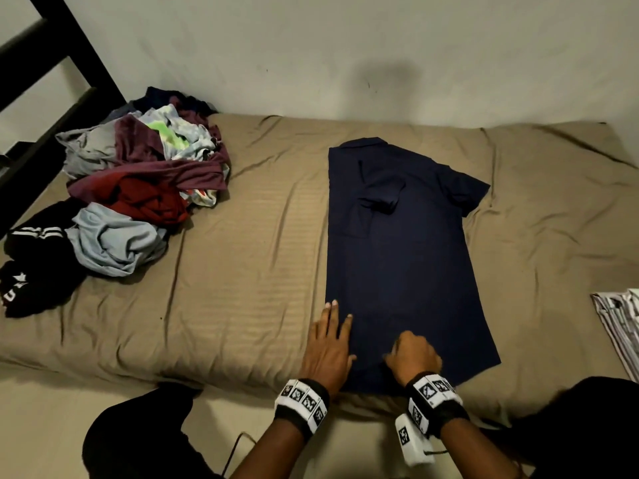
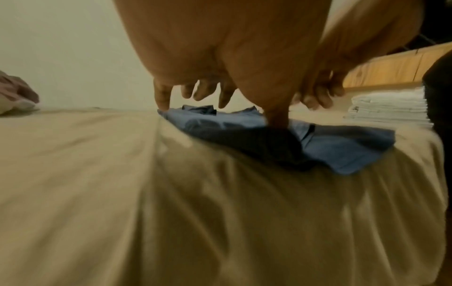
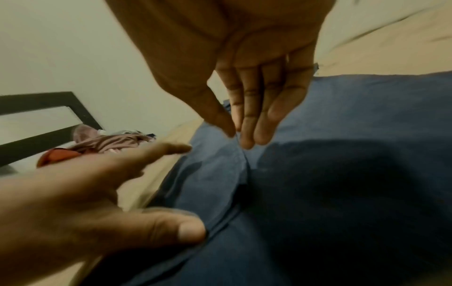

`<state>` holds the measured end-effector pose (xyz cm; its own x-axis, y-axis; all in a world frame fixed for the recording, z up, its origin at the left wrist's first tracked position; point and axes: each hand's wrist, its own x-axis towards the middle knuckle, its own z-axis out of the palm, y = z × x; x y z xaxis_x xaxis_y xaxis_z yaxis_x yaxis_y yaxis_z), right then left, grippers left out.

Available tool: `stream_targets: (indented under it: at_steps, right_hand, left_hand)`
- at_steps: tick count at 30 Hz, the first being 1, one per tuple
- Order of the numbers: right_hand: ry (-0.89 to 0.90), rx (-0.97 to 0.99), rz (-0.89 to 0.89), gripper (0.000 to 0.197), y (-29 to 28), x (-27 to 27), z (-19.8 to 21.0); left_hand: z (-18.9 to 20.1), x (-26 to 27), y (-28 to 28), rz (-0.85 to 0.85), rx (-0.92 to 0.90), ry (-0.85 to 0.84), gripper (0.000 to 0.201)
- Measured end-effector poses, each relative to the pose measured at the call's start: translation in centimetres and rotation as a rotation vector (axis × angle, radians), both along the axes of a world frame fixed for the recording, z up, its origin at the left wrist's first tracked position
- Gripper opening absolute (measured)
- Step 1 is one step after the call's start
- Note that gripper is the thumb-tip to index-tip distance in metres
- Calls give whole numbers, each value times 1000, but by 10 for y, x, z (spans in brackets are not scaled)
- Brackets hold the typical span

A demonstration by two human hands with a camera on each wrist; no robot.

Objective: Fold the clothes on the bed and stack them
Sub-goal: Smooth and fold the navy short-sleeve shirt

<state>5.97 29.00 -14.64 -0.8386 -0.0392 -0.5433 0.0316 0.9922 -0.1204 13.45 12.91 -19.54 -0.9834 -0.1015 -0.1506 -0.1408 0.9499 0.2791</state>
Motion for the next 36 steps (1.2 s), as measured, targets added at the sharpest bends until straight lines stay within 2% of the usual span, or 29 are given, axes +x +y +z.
stream_targets:
  at_steps: [2, 3, 5, 7, 9, 12, 14, 16, 19, 20, 21, 23, 24, 26, 27, 29, 31, 33, 36]
  right_hand:
    - [205, -140, 105, 17, -11, -6, 6]
    - [301, -244, 192, 26, -18, -10, 3]
    - [372, -378, 439, 51, -35, -21, -13]
    - [293, -320, 707, 65, -50, -40, -40]
    - [174, -179, 845, 72, -55, -68, -62]
    - [117, -22, 794, 85, -48, -108, -82]
    - [103, -7, 706, 95, -52, -122, -83]
    - [114, -17, 696, 100, -65, -125, -79]
    - [230, -65, 785, 93, -91, -138, -73]
    - [236, -83, 820, 90, -100, -147, -73]
    - [225, -91, 846, 90, -110, -159, -74]
    - [202, -82, 883, 101, -130, -190, -77]
    - [187, -76, 893, 111, -138, -208, -79]
    - [156, -32, 934, 126, -154, -245, -80]
    - [145, 4, 955, 131, -162, -263, -80]
    - [129, 56, 968, 136, -183, -299, -76]
    - [119, 102, 926, 127, -205, -337, -73]
    - [102, 145, 867, 114, -225, -376, -73]
    - [82, 179, 816, 119, -252, -427, -72]
  left_hand:
    - [-19, -11, -10, -59, -48, -153, 127]
    - [-28, -11, -13, -88, -49, -189, 137]
    - [-40, -7, -20, -161, -57, -221, 138]
    - [-45, -1, -24, -220, -56, -192, 132]
    - [-43, 4, -25, -241, -27, -184, 127]
    - [-45, 10, -25, -199, 1, -164, 123]
    - [-45, 6, -23, -184, 13, -171, 117]
    - [-37, -11, -21, -133, 8, -154, 98]
    - [-21, -54, -29, -50, -41, 4, 51]
    - [-20, -69, -34, -41, -67, -1, 53]
    - [-20, -82, -39, -48, -78, -69, 76]
    - [-26, -101, -48, -94, -70, -205, 137]
    - [-30, -105, -51, -106, -85, -227, 154]
    - [-42, -109, -59, -89, -67, -191, 163]
    - [-47, -108, -61, -74, -81, -179, 160]
    - [-67, -110, -63, -39, -86, -134, 136]
    - [-83, -114, -59, 15, -90, -19, 95]
    - [-97, -117, -54, 56, -141, 171, 57]
    - [-110, -120, -52, 101, -157, 320, 48]
